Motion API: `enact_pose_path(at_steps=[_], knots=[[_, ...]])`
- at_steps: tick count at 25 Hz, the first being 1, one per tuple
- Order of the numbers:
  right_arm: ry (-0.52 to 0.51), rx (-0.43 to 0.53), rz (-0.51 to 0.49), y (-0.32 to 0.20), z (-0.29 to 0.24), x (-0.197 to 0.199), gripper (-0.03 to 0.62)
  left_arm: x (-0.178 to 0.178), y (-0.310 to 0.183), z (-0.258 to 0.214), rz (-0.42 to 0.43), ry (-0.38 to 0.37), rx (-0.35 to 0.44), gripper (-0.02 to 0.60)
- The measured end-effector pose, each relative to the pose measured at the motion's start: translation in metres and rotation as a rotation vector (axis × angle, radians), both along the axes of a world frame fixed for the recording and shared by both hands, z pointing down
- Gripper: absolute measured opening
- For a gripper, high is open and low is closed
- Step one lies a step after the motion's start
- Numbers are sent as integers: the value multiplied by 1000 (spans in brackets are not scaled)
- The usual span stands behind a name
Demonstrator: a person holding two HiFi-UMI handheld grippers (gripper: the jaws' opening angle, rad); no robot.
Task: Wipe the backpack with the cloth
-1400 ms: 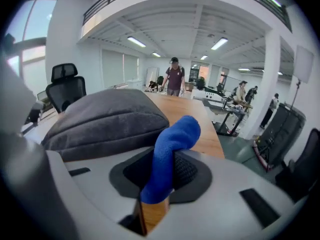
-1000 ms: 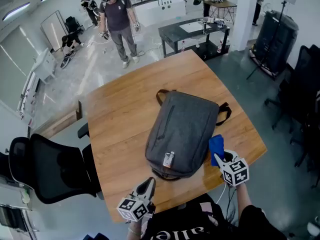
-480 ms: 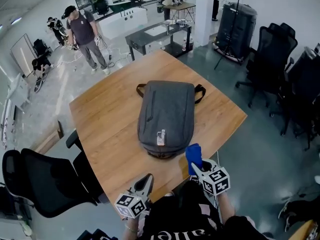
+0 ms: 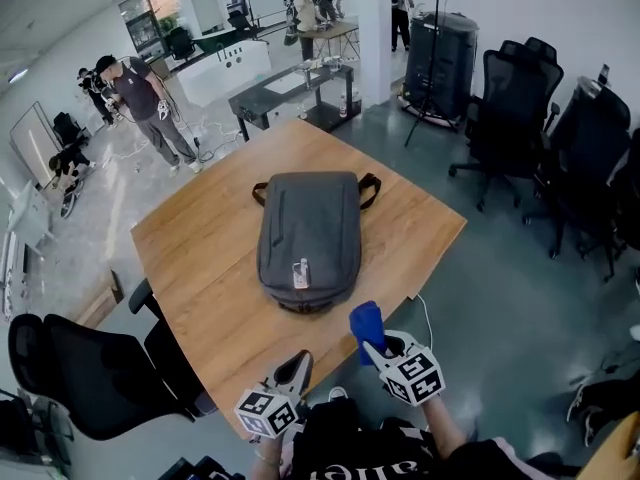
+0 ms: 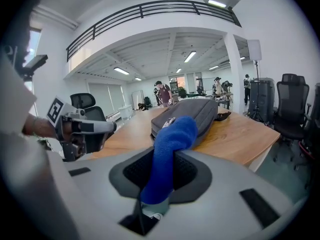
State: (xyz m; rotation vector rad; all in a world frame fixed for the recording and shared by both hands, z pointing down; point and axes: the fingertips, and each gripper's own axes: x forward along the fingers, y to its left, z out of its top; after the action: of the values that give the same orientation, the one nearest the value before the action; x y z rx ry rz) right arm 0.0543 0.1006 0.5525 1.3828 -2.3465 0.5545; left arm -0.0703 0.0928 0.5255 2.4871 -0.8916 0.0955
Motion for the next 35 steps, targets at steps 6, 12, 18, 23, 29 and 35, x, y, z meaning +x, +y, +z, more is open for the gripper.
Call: enact_pose_path(at_steps=[6, 12, 18, 23, 29, 35], knots=[[-13, -8, -30, 64, -2, 19, 86, 35, 55, -11, -14, 11, 18, 2], [-45, -36, -63, 135, 4, 32, 86, 59, 136, 0, -27, -6, -40, 2], [-76, -66, -114, 175, 17, 25, 86, 66, 179, 19, -56, -26, -92, 2], [-60, -84, -141, 199, 23, 12, 86, 68, 186, 17, -42, -15, -81, 2], [-52, -71, -109, 203, 13, -3, 86, 49, 190, 4, -11, 2, -47, 2], [-111, -58, -55, 223, 7, -54, 86, -8, 213, -1, 11, -3, -29, 2]])
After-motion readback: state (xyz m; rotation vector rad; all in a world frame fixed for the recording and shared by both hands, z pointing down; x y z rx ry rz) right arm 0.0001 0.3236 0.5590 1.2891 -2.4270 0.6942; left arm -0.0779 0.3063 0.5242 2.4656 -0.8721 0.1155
